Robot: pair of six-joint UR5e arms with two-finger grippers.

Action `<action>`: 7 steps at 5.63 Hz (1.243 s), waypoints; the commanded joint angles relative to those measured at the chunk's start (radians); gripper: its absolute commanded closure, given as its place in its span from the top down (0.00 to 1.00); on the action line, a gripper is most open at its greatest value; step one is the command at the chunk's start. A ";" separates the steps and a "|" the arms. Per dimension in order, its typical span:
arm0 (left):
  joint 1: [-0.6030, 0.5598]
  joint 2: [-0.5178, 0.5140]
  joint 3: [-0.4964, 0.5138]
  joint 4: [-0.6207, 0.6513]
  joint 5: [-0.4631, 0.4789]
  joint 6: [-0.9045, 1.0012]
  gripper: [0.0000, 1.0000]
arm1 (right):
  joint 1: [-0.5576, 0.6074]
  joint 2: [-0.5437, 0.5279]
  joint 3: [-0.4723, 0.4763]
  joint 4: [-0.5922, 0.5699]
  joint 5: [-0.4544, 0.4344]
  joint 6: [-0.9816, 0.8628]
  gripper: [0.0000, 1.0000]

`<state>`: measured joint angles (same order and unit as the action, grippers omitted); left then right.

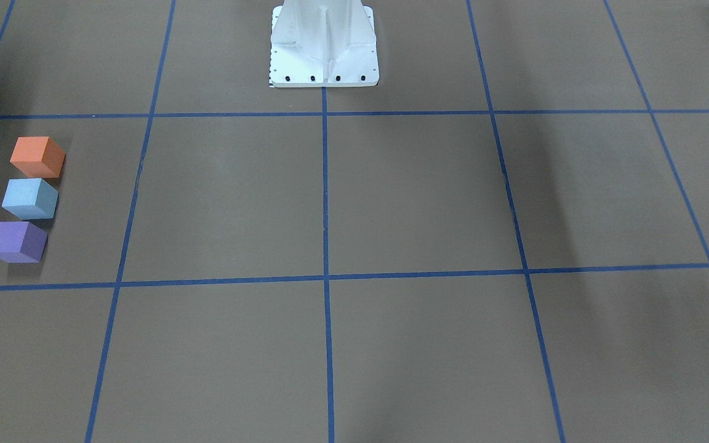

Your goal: Place blue block between orange and purple blocks

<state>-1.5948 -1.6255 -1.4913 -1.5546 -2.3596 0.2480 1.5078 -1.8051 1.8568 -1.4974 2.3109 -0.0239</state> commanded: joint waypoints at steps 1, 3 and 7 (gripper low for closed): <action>-0.002 0.047 -0.012 -0.007 -0.001 0.003 1.00 | 0.006 -0.007 -0.002 -0.006 -0.004 -0.001 1.00; -0.002 0.068 -0.046 -0.018 0.003 0.002 1.00 | 0.005 -0.002 -0.004 -0.004 -0.002 0.005 1.00; -0.002 0.081 -0.090 -0.025 0.003 0.004 1.00 | 0.005 0.003 -0.004 -0.003 0.001 0.005 1.00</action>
<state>-1.5969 -1.5495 -1.5723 -1.5799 -2.3565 0.2515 1.5125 -1.8042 1.8531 -1.5003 2.3113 -0.0185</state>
